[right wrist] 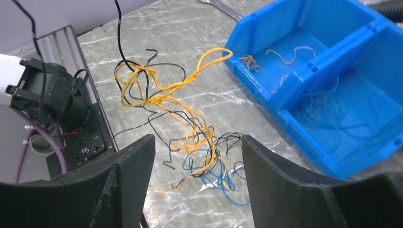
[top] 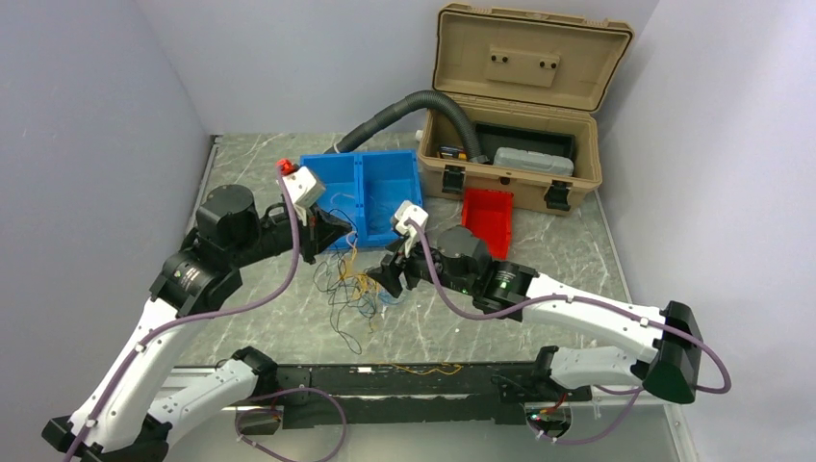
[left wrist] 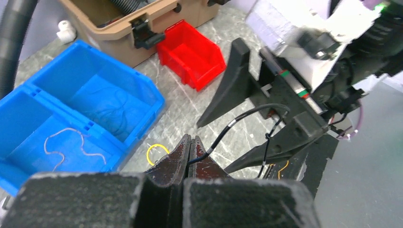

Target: Untangle the cables

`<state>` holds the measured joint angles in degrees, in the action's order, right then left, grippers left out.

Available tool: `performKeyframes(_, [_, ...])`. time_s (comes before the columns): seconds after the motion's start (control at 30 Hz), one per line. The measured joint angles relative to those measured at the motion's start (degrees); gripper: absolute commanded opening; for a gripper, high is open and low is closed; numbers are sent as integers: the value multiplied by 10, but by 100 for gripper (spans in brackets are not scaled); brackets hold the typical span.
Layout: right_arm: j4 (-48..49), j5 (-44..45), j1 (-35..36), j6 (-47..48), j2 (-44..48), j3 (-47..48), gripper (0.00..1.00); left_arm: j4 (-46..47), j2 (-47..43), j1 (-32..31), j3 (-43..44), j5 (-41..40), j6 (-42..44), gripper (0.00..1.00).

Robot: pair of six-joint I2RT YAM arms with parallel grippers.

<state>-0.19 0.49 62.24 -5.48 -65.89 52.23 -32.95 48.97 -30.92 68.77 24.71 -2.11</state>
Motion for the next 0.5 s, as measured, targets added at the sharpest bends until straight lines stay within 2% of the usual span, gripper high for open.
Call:
performKeyframes(0.1, [23, -29, 0, 20, -17, 7, 79, 9, -9, 0, -2, 26, 0, 0])
performKeyframes(0.23, [41, -63, 0, 38, -46, 32, 81, 23, -12, 0, -2, 55, -2, 0])
performKeyframes(0.3, [51, -79, 0, 45, -59, 41, 79, 28, -11, 0, -2, 66, -3, 0])
performKeyframes(0.43, [74, -87, 0, 54, -78, 51, 69, 34, -11, 0, -2, 79, -6, 0])
performKeyframes(0.5, [86, -87, 0, 55, -87, 51, 69, 37, -11, 0, -2, 85, -7, 0])
